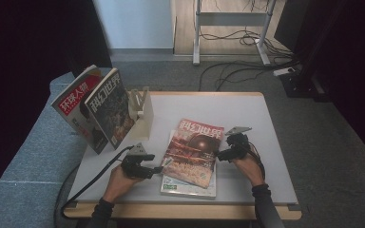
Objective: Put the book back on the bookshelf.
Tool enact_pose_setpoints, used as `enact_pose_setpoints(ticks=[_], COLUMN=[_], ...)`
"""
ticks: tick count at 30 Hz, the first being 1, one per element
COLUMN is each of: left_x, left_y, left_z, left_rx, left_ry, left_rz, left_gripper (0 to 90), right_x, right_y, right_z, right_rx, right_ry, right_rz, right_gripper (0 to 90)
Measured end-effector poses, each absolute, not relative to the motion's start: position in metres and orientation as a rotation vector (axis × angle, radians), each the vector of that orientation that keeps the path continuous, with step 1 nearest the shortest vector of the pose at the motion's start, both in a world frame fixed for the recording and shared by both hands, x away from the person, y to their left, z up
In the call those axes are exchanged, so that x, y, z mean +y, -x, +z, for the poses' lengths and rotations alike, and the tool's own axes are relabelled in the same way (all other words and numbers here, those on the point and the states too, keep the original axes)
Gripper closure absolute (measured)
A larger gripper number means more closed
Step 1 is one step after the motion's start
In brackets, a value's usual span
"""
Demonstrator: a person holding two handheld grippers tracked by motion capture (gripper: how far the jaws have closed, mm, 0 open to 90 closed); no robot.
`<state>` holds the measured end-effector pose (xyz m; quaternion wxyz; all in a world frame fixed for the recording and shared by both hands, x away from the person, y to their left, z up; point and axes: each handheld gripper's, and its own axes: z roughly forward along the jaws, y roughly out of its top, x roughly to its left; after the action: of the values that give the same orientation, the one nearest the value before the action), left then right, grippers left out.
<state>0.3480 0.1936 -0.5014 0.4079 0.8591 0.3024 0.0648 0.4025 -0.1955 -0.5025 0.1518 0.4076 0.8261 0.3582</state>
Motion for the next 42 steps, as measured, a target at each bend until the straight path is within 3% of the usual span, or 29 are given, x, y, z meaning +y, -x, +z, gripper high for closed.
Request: enact_pose_setpoints(ticks=[4, 9, 42], left_x=[0.192, 0.189, 0.191], left_y=[-0.351, -0.353, -0.358], left_z=[-0.506, -0.513, -0.516], left_rx=[0.787, 0.792, 0.837], left_ry=[-2.187, -2.187, -2.197], left_rz=[0.206, 0.207, 0.273], left_gripper=[18.8, 14.6, 10.1], right_x=[-0.191, -0.187, -0.184], right_y=[-0.407, -0.412, -0.417], right_z=[-0.507, -0.514, -0.517], right_rx=[2.402, 2.429, 2.464], right_ry=[-1.183, -1.211, -1.26], right_rz=[1.052, 1.069, 1.086], right_gripper=[0.0, 0.0, 0.0])
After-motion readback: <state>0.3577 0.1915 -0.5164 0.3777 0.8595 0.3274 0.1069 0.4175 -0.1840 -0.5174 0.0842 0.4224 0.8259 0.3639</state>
